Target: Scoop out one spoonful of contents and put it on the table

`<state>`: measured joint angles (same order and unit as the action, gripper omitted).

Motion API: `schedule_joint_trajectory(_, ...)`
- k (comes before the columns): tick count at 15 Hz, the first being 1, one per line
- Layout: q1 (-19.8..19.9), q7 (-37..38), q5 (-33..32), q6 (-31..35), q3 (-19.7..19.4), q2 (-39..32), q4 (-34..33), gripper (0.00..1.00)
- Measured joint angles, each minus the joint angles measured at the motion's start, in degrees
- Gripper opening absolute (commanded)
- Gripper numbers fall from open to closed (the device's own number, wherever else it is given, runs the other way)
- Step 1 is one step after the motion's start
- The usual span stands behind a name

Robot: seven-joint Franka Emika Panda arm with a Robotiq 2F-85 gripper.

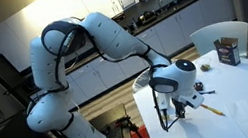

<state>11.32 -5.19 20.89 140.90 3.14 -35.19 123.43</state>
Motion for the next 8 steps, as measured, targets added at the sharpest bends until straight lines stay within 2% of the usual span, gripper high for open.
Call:
schedule_joint_trajectory(2,-0.2,1.2,-0.2,-0.2,-0.2,-0.4,-0.4,0.07)
schedule_joint_trajectory(5,-0.6,2.6,-0.3,-0.4,-0.4,-1.0,-1.1,0.26)
schedule_joint_trajectory(6,-0.7,3.1,-0.3,-0.5,-0.4,-1.2,-1.3,0.42)
schedule_joint_trajectory(8,-0.9,3.5,-0.4,-0.6,-0.6,-1.6,-1.7,0.57)
